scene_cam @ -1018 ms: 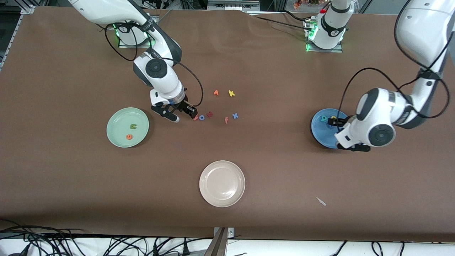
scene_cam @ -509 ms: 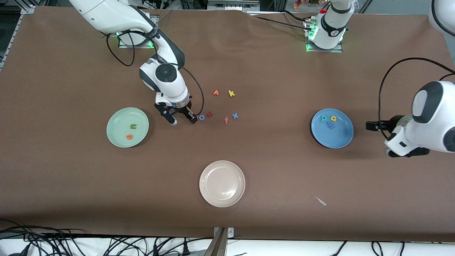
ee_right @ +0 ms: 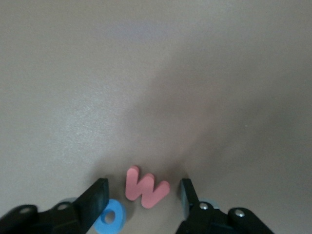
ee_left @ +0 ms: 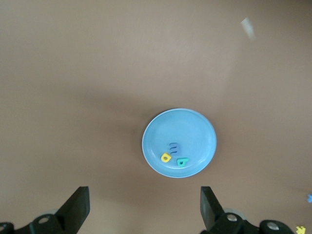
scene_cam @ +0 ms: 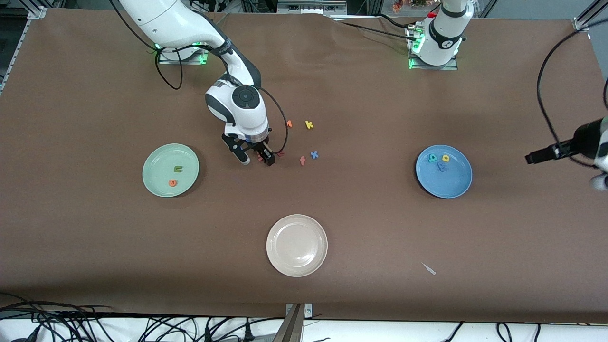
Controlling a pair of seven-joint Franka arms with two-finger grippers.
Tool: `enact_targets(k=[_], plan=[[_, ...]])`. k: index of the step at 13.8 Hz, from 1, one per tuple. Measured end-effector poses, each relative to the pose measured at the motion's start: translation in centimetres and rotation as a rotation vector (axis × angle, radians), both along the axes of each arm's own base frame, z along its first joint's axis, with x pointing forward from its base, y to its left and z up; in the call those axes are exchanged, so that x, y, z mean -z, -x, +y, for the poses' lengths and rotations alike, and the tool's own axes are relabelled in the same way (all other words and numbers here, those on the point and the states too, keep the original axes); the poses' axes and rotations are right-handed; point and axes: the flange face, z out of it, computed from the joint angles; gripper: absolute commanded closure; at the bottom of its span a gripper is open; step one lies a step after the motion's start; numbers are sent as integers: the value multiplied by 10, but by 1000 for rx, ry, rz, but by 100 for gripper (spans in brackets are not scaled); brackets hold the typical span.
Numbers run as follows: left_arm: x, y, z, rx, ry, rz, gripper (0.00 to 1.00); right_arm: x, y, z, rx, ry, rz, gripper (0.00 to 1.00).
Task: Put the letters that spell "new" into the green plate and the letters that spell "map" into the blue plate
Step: 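Grasp the pink w with the right gripper while the left gripper retracts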
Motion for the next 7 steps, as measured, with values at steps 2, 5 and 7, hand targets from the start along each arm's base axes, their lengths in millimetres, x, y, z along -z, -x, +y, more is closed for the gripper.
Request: enact_targets(k=[2,5,7], plan=[[-32,23,-23,33,-11,-38,0,0,-2,-2,3,1,-2,32],[-31,49,-44,64,-17,-23,0,0,-2,-2,3,1,-1,38],[-29,54,-42,59,-18,-20,0,1,-2,-2,3,2,-1,47]])
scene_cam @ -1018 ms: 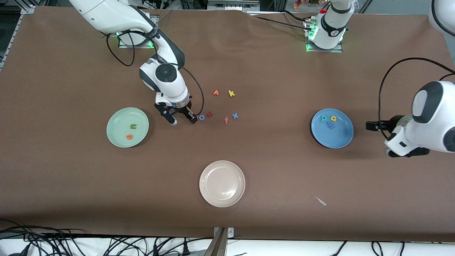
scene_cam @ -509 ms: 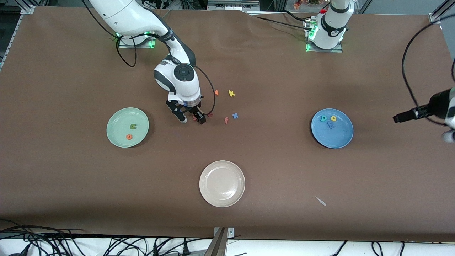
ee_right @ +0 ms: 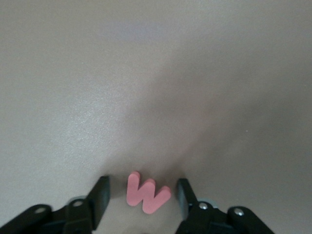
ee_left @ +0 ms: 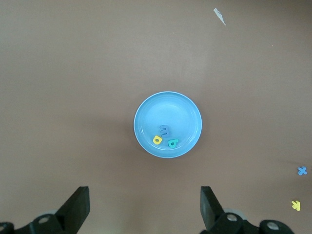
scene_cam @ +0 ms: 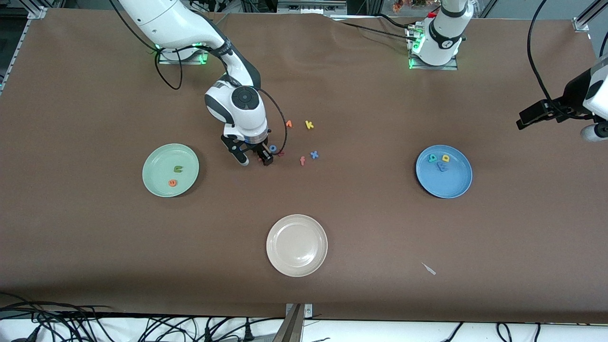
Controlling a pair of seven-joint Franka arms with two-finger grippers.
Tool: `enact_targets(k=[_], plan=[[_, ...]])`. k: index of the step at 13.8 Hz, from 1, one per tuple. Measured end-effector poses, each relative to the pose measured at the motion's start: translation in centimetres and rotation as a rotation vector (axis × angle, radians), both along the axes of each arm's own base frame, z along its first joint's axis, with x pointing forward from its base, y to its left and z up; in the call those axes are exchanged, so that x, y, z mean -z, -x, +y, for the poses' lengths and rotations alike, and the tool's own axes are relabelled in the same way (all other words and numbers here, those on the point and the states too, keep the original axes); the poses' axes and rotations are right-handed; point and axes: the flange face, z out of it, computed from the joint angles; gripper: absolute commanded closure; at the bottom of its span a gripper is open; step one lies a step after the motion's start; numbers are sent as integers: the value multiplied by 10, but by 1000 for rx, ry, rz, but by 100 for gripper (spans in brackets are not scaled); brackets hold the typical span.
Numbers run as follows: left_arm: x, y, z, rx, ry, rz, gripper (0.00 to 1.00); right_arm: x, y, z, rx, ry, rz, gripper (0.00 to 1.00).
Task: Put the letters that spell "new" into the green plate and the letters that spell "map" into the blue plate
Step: 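Grasp the pink w with the right gripper while the left gripper retracts, then place the pink w on the green plate with the right gripper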
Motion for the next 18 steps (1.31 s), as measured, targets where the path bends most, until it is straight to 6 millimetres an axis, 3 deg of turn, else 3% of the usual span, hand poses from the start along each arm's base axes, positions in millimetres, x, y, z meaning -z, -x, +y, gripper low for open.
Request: enact_targets(k=[7,12,15,18], plan=[[1,1,4,-6,1,7,0,-5,-1,4,-10,-11,-16,77],[3,1,3,-5,1,11,0,-6,-3,2,-50,-3,-21,78],[3,1,3,-5,1,11,0,-16,-28,-27,-135,48,-13,78],[4,1,3,-5,1,12,0,-50,-54,-67,-253,83,45,78]])
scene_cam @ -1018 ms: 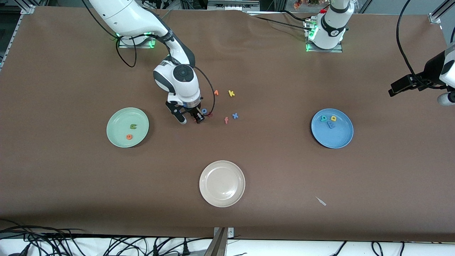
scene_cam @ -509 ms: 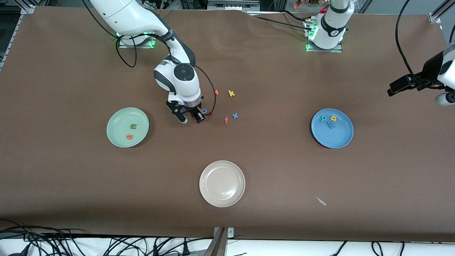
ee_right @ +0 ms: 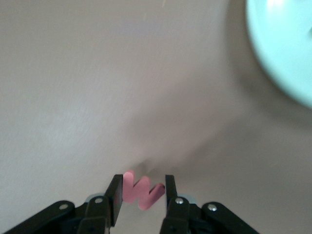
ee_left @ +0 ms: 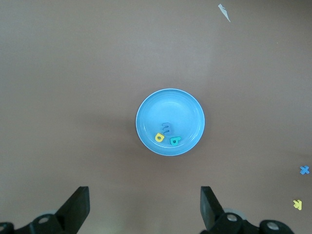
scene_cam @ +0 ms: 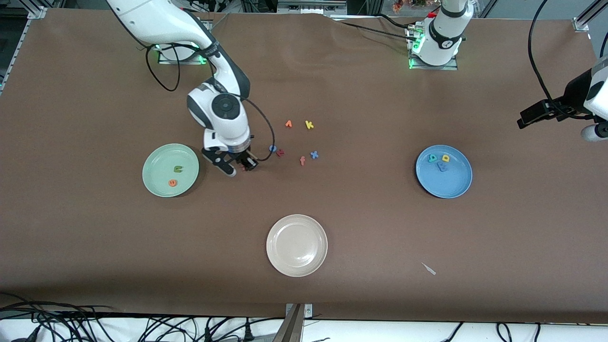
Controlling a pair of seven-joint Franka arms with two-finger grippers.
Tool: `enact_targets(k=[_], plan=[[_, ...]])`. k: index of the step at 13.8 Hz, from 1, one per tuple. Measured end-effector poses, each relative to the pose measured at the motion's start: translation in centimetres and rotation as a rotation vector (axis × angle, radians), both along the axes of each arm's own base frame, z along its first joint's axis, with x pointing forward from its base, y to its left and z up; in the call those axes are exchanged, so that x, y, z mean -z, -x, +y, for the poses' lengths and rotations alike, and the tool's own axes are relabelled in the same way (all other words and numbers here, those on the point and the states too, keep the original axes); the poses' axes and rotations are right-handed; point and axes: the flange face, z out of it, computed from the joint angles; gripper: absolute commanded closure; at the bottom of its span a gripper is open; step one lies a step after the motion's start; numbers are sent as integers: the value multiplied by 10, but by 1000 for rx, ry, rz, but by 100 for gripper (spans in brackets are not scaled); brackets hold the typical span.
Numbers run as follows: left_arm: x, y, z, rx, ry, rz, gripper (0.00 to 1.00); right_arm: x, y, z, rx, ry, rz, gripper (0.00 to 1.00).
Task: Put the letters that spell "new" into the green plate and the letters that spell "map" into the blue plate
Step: 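Place the pink w on the green plate with the right gripper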
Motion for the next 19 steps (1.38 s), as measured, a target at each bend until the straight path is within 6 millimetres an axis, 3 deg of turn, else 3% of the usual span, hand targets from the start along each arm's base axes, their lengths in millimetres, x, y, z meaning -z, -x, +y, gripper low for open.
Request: enact_targets(k=[5,7,10,12,13,14,15,18,19], plan=[[0,0,0,0,0,0,0,-60,-43,-115,-272,2,125,76],[0,0,0,0,0,1,0,-72,-53,-160,-390,4,152,74],[1,0,0,1,0,1,0,-77,-63,-208,-516,1,168,62],[1,0,0,1,0,3,0,-80,-65,-231,-590,1,173,57],[1,0,0,1,0,5,0,-82,-66,-239,-616,1,173,44],[1,1,-1,1,0,7,0,-84,-67,-246,-632,2,173,39],[1,1,-1,2,0,8,0,-86,-67,-250,-638,3,172,17],[2,1,-2,3,0,9,0,-89,-66,-246,-622,-28,163,15],[2,1,-2,4,0,10,0,-91,-65,-244,-612,-43,160,1]])
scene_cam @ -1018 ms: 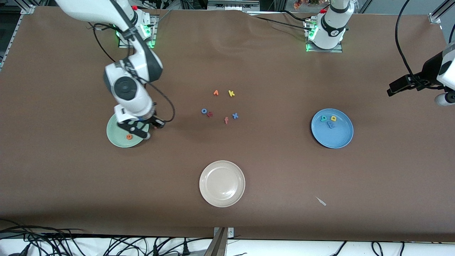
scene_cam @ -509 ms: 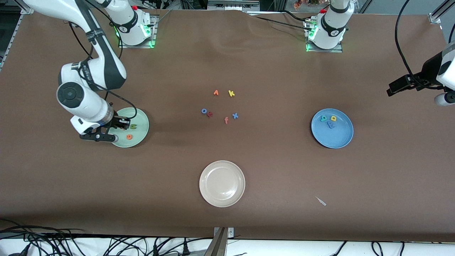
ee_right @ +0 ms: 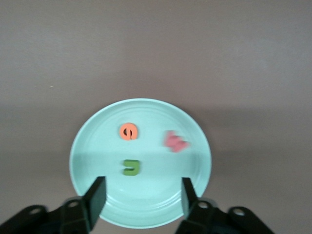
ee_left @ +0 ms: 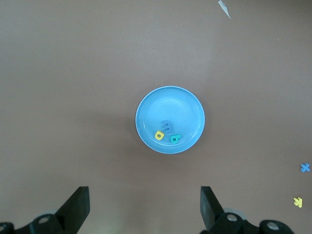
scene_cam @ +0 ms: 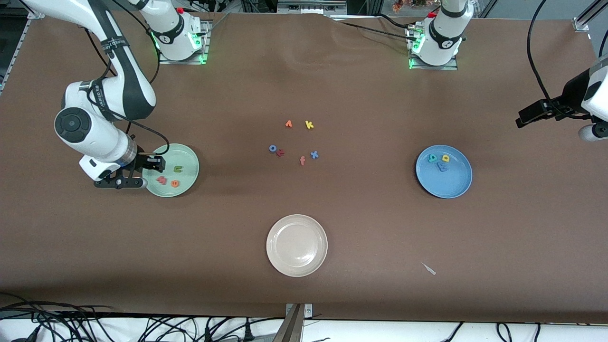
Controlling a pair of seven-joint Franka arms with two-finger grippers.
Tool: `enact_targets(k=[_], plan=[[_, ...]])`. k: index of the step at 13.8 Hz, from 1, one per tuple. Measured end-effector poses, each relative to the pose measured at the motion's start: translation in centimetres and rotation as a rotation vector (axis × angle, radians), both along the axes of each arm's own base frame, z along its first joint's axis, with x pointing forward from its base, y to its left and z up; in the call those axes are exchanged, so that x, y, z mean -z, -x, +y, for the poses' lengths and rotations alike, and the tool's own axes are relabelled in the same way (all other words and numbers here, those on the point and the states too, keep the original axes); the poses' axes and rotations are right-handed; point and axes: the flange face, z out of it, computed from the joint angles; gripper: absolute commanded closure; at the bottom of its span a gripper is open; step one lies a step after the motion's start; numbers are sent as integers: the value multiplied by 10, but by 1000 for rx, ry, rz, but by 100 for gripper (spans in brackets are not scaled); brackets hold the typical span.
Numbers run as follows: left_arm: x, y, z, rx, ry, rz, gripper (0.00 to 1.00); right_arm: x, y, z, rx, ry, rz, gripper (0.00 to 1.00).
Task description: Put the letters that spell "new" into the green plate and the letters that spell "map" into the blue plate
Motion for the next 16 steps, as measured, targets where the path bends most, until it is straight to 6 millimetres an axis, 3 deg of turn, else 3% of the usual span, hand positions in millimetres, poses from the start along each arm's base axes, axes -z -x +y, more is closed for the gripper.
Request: enact_targets(k=[3,5,8,13,16], plan=[[0,0,0,1,0,1,0,-19,3,2,9,-8,-8,0],[1,0,-1,1,0,2,0,-44,4,9,15,-23,-28,0],[1,0,-1,2,0,3,0,-101,1,21,11,-25,-37,0],[1,0,-2,4,0,4,0,-211,-2,20,29,-29,-48,0],[1,0,-2,4,0,4,0,-238,-1,11,41,-51,-40,0]])
